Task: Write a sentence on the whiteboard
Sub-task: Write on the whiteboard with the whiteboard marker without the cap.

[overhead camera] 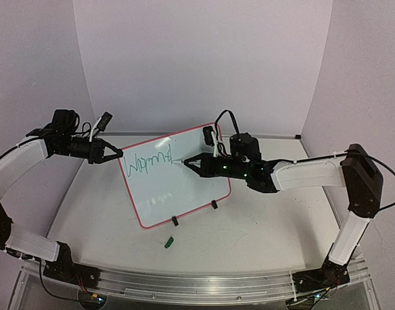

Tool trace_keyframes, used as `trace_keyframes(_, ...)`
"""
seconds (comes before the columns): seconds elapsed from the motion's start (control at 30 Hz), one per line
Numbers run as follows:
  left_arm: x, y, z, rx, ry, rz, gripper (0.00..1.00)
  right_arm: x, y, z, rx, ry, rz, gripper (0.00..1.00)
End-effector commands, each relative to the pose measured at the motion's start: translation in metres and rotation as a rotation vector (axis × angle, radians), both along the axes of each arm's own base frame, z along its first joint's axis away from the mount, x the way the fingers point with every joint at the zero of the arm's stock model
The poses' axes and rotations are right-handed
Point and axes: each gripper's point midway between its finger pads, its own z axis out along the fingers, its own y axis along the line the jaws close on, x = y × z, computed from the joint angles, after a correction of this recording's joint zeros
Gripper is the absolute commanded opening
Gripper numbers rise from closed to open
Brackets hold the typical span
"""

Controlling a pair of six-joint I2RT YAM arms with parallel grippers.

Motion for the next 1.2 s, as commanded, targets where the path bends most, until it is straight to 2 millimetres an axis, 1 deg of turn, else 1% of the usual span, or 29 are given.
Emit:
trace_keyframes(0.0,-0.005,-0.006,-0.001,0.007,0.003,-0.026,0.0,0.016,-0.008,0.032,0.094,-0.055,-0.084,0.0)
trace_keyframes(0.1,-0.005,-0.006,-0.001,0.007,0.004,-0.025,0.0,0.019,-0.009,0.041,0.114,-0.073,-0.102,0.0)
trace_keyframes(0.2,-0.005,-0.006,0.0,0.007,0.002,-0.025,0.0,0.021,-0.008,0.044,0.117,-0.081,-0.109,0.0)
trace_keyframes(0.37,-0.006,-0.006,0.0,0.008,0.0,-0.025,0.0,0.026,-0.009,0.04,0.112,-0.076,-0.136,0.0)
trace_keyframes(0.53,-0.006,-0.006,0.001,0.008,-0.001,-0.027,0.0,0.03,-0.02,0.037,0.105,-0.07,-0.194,0.0)
trace_keyframes(0.67,-0.006,-0.006,0.001,0.008,-0.003,-0.026,0.0,0.028,-0.023,0.035,0.098,-0.069,-0.2,0.0)
trace_keyframes(0.87,-0.006,-0.006,0.001,0.009,-0.002,-0.025,0.0,0.025,-0.02,0.025,0.08,-0.046,-0.175,0.0)
trace_keyframes(1.17,-0.005,-0.006,0.0,0.01,0.002,-0.025,0.0,0.016,-0.02,0.001,0.043,0.001,-0.138,0.0)
